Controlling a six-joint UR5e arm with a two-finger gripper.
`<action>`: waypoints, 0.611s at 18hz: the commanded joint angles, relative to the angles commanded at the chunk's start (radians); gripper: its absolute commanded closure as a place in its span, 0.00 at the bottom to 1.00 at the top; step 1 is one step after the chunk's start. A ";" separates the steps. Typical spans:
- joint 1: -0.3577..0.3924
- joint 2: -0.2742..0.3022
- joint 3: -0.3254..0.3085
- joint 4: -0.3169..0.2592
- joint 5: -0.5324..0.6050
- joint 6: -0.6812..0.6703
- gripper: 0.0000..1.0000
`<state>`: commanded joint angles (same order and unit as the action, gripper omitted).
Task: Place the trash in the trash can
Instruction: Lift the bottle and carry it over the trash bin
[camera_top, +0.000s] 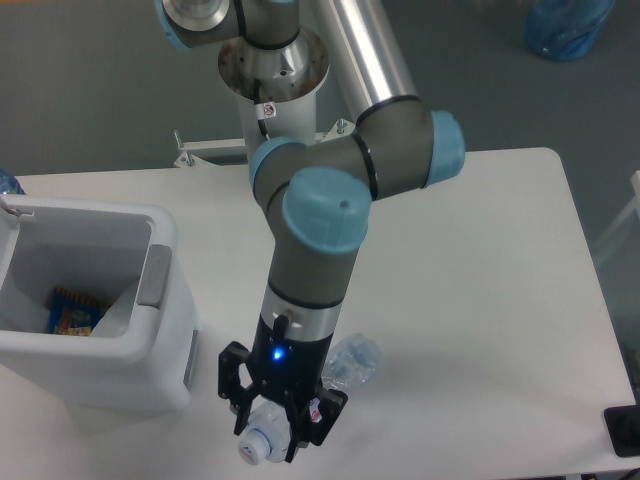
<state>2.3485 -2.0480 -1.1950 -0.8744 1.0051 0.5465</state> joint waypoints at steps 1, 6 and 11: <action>0.005 0.017 0.000 0.002 -0.029 -0.037 0.68; 0.011 0.074 0.028 0.005 -0.291 -0.152 0.66; -0.030 0.132 0.017 0.005 -0.411 -0.221 0.66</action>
<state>2.3180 -1.9161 -1.1781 -0.8698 0.5937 0.3253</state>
